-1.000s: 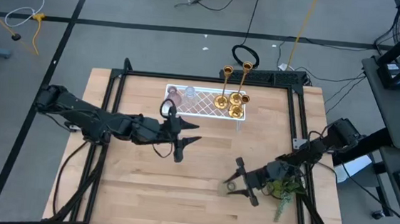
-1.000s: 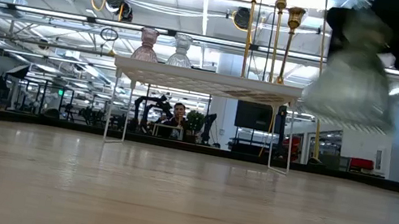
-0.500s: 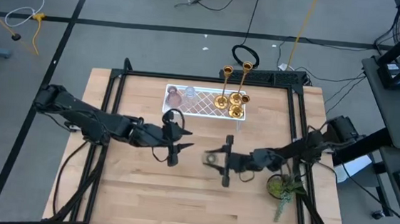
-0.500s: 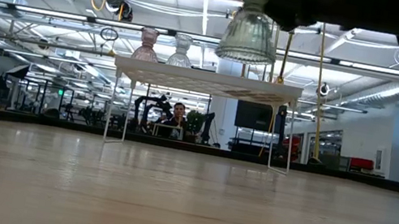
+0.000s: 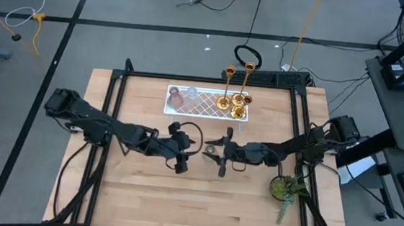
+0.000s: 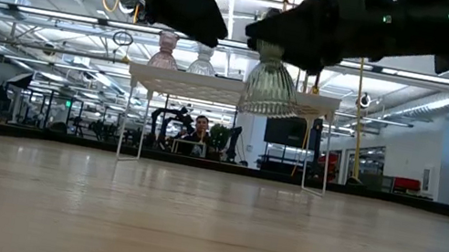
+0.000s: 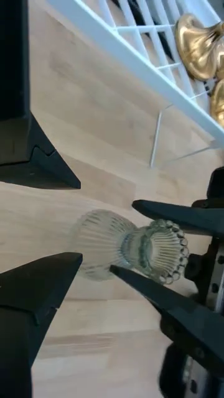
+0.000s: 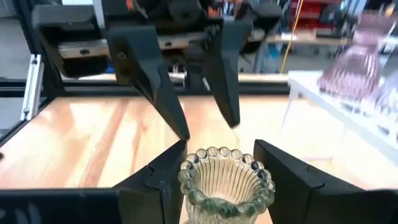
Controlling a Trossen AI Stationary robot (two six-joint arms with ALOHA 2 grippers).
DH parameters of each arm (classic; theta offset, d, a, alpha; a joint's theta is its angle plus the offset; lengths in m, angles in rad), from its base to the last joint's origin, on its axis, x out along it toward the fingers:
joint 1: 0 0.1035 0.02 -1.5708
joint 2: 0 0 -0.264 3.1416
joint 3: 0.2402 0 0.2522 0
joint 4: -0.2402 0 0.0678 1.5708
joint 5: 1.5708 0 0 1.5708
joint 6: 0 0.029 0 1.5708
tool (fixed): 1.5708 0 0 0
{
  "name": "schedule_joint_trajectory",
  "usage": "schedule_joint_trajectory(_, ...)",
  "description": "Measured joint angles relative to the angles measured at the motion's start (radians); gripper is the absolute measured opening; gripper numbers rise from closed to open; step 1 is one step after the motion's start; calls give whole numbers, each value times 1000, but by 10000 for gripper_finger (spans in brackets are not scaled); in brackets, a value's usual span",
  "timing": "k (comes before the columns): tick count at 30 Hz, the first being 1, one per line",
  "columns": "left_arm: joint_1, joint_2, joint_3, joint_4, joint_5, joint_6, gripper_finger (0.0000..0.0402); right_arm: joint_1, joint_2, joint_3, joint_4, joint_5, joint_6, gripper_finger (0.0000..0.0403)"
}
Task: Pick & Place candle stick holders
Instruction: Put the green glass candle holder on the shelf
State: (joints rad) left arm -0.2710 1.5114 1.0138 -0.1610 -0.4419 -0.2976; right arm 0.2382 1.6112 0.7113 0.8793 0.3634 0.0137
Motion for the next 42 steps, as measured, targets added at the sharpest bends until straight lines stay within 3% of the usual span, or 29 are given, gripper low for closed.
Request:
schedule_joint_trajectory(7, -2, 25, 0, 3, -2, -48, 182, -8, 0, 0, -158, 2, 114, 183)
schedule_joint_trajectory(12, -7, 23, 0, 1, -5, -52, 182, -15, 0, 0, -244, 3, 168, 164)
schedule_joint_trajectory(20, -6, 22, 0, 1, -5, -55, 182, -41, 17, 0, -301, 2, 226, 186)
schedule_joint_trajectory(28, -6, 22, 0, 0, -5, -72, 182, -80, 71, 3, -284, -11, 231, 168)
schedule_joint_trajectory(42, -6, 23, 0, -18, -22, -52, 182, -77, 14, 0, -230, -79, 86, 249)
